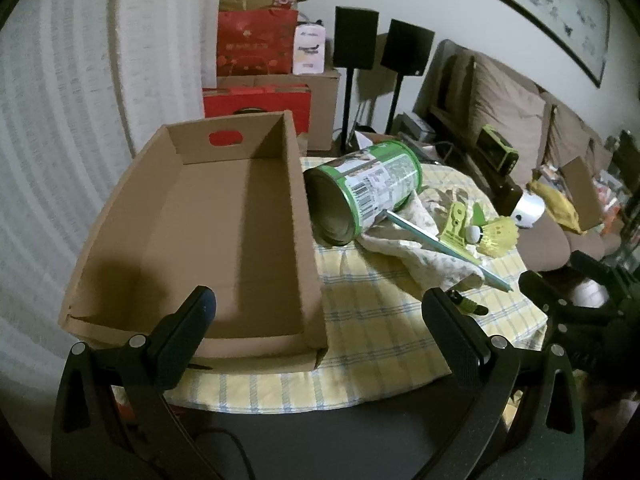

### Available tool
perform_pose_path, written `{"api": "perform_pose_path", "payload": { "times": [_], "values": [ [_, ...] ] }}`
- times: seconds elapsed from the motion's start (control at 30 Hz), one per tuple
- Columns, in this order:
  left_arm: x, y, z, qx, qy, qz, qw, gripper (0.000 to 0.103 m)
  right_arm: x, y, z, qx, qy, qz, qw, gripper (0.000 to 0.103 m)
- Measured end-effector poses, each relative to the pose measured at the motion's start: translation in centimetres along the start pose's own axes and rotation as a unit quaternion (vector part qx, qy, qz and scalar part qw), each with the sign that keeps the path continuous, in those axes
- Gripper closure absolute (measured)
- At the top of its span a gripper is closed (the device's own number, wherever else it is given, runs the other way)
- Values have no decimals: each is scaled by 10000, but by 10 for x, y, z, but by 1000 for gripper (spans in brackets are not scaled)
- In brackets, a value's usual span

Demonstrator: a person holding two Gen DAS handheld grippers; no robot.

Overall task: Organize objects
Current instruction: 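Move the right gripper toward the yellow shuttlecock on the cloth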

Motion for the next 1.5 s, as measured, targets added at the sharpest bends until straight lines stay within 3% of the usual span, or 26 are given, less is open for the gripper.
{"api": "perform_pose_path", "payload": {
  "times": [0.4,0.63,0.87,1.07,1.2,1.5],
  "values": [
    [29,-35,17,-91,236,-586,9980,0,22,-48,-10,817,220,318,9959,0],
    [60,-65,24,-50,542,-900,9945,0,35,-77,-19,1151,339,222,9925,1],
    [86,-89,26,96,713,-1041,9920,0,51,-106,-19,1176,363,-53,9924,10],
    [100,-108,23,247,820,-1197,9891,0,60,-128,-10,1467,327,77,9886,17],
    [109,-128,30,555,782,-1342,9863,0,67,-138,-11,1714,403,264,9840,30],
    [142,-189,30,2011,920,-1554,9628,1,67,-162,-21,1900,537,68,9803,30]
  ]
}}
Point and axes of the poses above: each gripper's, at about its wrist camera, not at the fingertips, and x roughly the way its jaws point, y to its left, z to its top, the point moved 7 cm from there along x, roughly the way its jaws point, and after that the axes turned 6 degrees about -y, right-handed, at the moved point
